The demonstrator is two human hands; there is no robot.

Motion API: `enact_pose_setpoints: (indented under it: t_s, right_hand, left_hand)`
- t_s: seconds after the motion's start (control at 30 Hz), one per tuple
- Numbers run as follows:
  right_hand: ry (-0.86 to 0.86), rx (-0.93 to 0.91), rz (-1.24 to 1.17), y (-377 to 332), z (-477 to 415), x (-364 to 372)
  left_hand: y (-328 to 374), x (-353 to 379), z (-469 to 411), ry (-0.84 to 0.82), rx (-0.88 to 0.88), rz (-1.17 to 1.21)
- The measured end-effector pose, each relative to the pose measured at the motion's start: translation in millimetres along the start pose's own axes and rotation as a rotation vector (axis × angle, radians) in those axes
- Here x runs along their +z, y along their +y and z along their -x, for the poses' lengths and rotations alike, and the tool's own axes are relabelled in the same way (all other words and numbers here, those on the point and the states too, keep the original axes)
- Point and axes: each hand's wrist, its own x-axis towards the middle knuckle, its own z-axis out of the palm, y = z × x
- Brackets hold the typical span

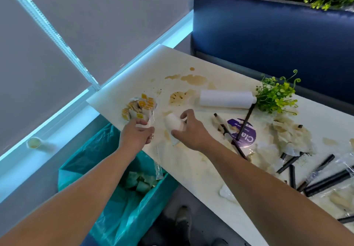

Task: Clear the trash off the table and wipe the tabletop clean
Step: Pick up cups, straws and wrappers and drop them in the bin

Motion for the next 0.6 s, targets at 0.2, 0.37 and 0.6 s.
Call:
enact_pose_setpoints:
  t_s: [0.2,0.37,0.6]
  right_hand:
    - [-0.164,-0.011,0.006,-23.6,-0.1,53.5]
    - [-0.305,-0.035,0.072,-38.0,-0.3,96.1]
    - [-0.354,-0.004,0.131,-48.5,-6.5,145.2]
  left_hand:
    - [-35.7,-46.8,4.3,0.103,-0.039,-0.043]
    - [-67.4,-82.8,12.8,0.187,-0.07,-0.057]
    - [-97.9,-114.1,10.2,0.289,-0.168,-0.057]
